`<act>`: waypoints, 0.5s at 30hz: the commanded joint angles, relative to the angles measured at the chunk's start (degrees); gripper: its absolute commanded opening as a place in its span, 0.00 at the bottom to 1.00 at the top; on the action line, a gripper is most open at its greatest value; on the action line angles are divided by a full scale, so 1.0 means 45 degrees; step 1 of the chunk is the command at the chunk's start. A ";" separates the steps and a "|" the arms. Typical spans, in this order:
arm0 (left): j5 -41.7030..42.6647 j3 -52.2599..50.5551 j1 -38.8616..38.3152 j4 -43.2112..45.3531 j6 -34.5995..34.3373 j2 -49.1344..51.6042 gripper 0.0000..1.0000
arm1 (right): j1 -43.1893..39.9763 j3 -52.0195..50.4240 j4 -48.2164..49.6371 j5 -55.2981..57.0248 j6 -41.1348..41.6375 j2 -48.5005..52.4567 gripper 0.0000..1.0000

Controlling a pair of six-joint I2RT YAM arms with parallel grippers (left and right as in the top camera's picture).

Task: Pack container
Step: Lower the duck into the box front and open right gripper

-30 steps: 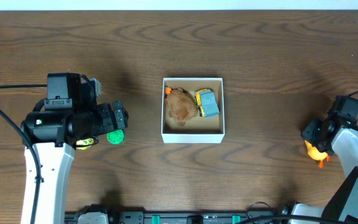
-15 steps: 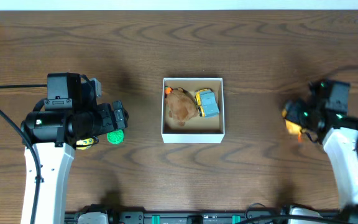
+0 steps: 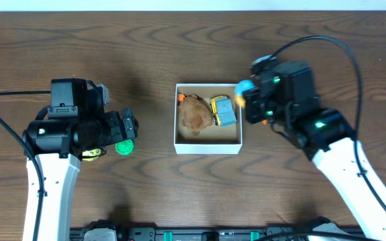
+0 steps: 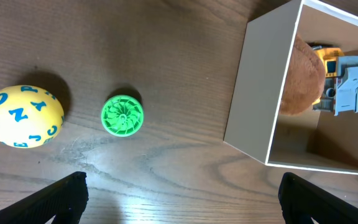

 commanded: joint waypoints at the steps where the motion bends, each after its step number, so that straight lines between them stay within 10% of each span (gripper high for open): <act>1: 0.0121 0.0223 0.0029 -0.0005 -0.0015 -0.0044 0.98 | 0.0889 0.0228 0.0024 0.0248 -0.0345 0.0840 0.01; 15: 0.0121 0.0223 0.0029 -0.0010 -0.0015 -0.0044 0.98 | 0.3439 0.0223 0.0068 -0.0272 -0.0369 0.4595 0.01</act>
